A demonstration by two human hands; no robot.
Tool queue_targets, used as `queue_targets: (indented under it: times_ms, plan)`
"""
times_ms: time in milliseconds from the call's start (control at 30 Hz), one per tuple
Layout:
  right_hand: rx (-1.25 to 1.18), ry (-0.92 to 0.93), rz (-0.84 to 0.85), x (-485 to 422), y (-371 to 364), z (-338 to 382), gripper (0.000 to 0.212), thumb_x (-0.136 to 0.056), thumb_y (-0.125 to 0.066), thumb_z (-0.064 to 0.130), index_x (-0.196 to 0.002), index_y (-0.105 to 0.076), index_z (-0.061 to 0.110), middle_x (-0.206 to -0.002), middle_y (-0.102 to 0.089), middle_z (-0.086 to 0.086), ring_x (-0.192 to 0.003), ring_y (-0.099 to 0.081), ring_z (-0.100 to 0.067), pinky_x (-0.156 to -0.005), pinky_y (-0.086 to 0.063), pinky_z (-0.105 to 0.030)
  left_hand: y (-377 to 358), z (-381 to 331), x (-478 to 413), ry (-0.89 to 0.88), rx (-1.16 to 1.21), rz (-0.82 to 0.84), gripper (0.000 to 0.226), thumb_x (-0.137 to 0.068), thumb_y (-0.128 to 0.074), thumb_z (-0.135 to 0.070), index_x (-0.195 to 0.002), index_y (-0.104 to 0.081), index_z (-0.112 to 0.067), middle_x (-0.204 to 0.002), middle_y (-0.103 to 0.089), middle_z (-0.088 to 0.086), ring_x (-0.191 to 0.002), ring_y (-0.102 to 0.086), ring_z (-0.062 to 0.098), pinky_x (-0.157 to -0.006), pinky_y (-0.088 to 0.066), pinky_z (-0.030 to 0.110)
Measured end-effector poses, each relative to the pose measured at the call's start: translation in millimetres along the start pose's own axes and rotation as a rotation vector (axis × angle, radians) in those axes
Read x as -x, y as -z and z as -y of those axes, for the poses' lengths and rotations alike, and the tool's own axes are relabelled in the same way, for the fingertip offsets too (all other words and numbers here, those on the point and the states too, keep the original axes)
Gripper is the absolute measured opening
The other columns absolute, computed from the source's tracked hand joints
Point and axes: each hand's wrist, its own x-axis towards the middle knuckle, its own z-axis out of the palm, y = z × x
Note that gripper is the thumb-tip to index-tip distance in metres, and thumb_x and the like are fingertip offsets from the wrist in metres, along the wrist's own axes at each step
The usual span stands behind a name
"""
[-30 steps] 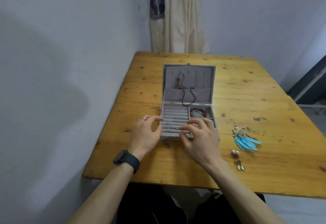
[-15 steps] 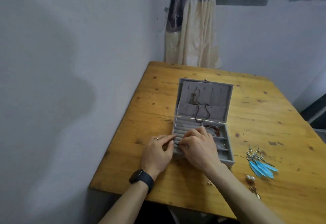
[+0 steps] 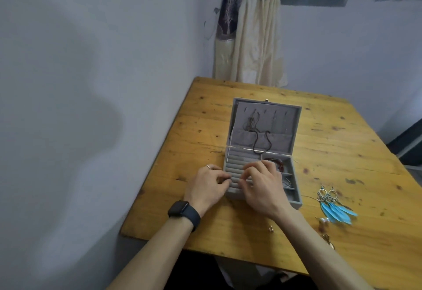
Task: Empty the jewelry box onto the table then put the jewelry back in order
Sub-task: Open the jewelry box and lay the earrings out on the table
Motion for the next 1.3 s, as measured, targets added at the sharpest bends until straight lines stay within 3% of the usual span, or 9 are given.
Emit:
queue_targets:
  times_ms: [133, 267, 400, 767, 933, 1033, 1100, 1200, 1300]
  plan:
    - [-0.145, -0.073, -0.235, 38, 6, -15, 0.006, -0.09, -0.069, 0.034, -0.092, -0.065, 0.03, -0.113, -0.061, 0.014, -0.119, -0.038, -0.011, -0.097, -0.037, -0.036, 11, -18, -7, -0.068, -0.27, 0.014, 0.025, -0.092, -0.063, -0.047, -0.108, -0.076, -0.033, -0.124, -0.06, -0.012, -0.107, -0.059, 0.012, -0.079, -0.052, 0.028]
    - [-0.203, -0.155, -0.302, 83, 13, -27, 0.01, -0.088, -0.073, 0.027, -0.089, -0.064, 0.031, -0.11, -0.059, 0.016, -0.116, -0.041, -0.012, -0.091, -0.031, -0.028, 3, -31, -10, -0.132, -0.48, -0.02, 0.018, -0.096, -0.062, -0.034, -0.102, -0.077, -0.026, -0.118, -0.062, -0.009, -0.102, -0.057, 0.016, -0.074, -0.049, 0.029]
    - [-0.253, -0.22, -0.369, 119, 14, -41, 0.015, -0.086, -0.076, 0.018, -0.089, -0.065, 0.027, -0.106, -0.062, 0.015, -0.111, -0.048, -0.017, -0.093, -0.039, -0.036, -4, -38, -12, -0.117, -0.588, -0.007, 0.012, -0.094, -0.062, -0.025, -0.098, -0.073, -0.023, -0.111, -0.061, -0.005, -0.099, -0.058, 0.02, -0.069, -0.05, 0.032]
    - [-0.421, -0.302, -0.367, 170, 10, -54, 0.011, -0.091, -0.069, 0.017, -0.097, -0.063, 0.025, -0.096, -0.059, 0.02, -0.1, -0.051, -0.003, -0.078, -0.042, -0.019, 6, -34, -20, 0.069, -0.354, 0.211, 0.012, -0.091, -0.063, -0.034, -0.093, -0.07, -0.025, -0.119, -0.049, -0.003, -0.103, -0.055, 0.018, -0.081, -0.054, 0.037]
    - [-0.34, -0.264, -0.303, 174, 5, -55, 0.011, -0.089, -0.072, 0.019, -0.095, -0.065, 0.024, -0.102, -0.059, 0.011, -0.103, -0.05, -0.01, -0.087, -0.037, -0.015, 5, -38, 13, 0.014, 0.027, 0.028, 0.008, -0.092, -0.066, -0.028, -0.089, -0.068, -0.021, -0.116, -0.049, -0.006, -0.104, -0.053, 0.009, -0.084, -0.045, 0.024]
    - [-0.277, -0.239, -0.242, 171, 0, -55, 0.01, -0.089, -0.073, 0.026, -0.096, -0.067, 0.025, -0.102, -0.057, 0.01, -0.102, -0.047, -0.012, -0.085, -0.038, -0.018, -12, -50, 58, -0.172, 0.224, -0.109, 0.005, -0.09, -0.071, -0.022, -0.088, -0.067, -0.021, -0.106, -0.051, -0.009, -0.092, -0.057, 0.003, -0.079, -0.047, 0.015]
    - [-0.233, -0.225, -0.223, 168, -2, -54, 0.009, -0.088, -0.072, 0.031, -0.095, -0.067, 0.027, -0.1, -0.056, 0.01, -0.1, -0.045, -0.014, -0.083, -0.04, -0.025, -32, -51, 83, -0.272, 0.233, -0.058, 0.005, -0.087, -0.073, -0.024, -0.088, -0.068, -0.021, -0.104, -0.051, -0.009, -0.094, -0.057, 0.006, -0.083, -0.048, 0.018]
    - [-0.187, -0.208, -0.199, 163, -4, -49, 0.009, -0.088, -0.073, 0.034, -0.093, -0.067, 0.029, -0.097, -0.057, 0.007, -0.097, -0.044, -0.015, -0.081, -0.042, -0.033, -57, -45, 96, -0.291, 0.165, 0.04, 0.01, -0.083, -0.07, -0.035, -0.087, -0.071, -0.026, -0.106, -0.05, -0.013, -0.101, -0.055, 0.008, -0.088, -0.048, 0.033]
    - [-0.167, -0.205, -0.163, 159, -7, -48, 0.008, -0.088, -0.071, 0.037, -0.091, -0.066, 0.031, -0.095, -0.056, 0.008, -0.095, -0.044, -0.016, -0.077, -0.042, -0.038, -67, -40, 96, -0.25, 0.068, 0.04, 0.009, -0.082, -0.071, -0.039, -0.085, -0.071, -0.031, -0.111, -0.052, -0.015, -0.104, -0.049, 0.008, -0.087, -0.042, 0.036]
